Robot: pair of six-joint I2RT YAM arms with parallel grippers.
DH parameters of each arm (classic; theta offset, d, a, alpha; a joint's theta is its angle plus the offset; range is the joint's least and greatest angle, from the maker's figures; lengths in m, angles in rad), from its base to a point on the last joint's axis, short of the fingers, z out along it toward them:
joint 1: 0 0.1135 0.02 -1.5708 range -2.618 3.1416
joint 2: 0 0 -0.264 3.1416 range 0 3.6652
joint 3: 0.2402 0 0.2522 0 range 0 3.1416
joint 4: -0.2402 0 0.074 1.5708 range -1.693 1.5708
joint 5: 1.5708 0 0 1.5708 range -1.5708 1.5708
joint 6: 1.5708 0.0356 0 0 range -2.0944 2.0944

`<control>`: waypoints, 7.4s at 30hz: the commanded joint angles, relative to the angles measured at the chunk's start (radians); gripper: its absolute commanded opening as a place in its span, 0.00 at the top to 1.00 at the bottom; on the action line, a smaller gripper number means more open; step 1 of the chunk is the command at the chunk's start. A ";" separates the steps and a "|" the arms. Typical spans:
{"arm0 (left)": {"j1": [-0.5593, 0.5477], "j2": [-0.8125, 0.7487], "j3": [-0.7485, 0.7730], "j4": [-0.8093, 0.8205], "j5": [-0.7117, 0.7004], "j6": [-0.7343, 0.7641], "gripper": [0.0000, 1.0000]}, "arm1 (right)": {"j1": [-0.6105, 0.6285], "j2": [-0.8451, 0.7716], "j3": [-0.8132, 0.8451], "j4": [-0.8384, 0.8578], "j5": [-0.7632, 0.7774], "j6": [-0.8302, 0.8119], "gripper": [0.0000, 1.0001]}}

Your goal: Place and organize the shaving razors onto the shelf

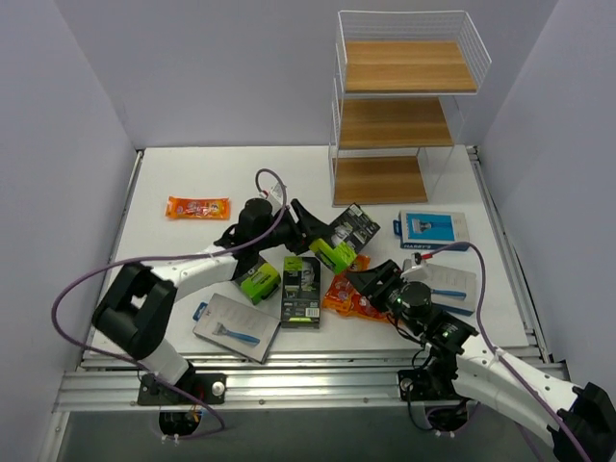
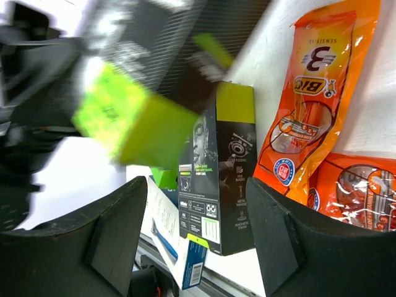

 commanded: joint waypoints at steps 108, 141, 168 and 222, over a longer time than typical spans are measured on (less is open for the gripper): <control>0.084 -0.568 -0.173 -0.455 0.068 0.380 0.98 | 0.065 0.717 0.693 0.343 -0.209 -0.352 0.96; 0.233 -0.714 -0.252 0.106 -0.087 0.064 0.98 | 0.148 0.493 0.364 0.613 0.031 -0.033 0.37; 0.216 -0.677 -0.367 0.418 -0.092 -0.151 0.98 | 0.155 0.617 0.427 0.742 0.026 -0.005 0.23; 0.196 -0.597 -0.450 0.596 -0.011 -0.191 0.98 | 0.149 0.652 0.479 0.758 -0.005 -0.028 0.29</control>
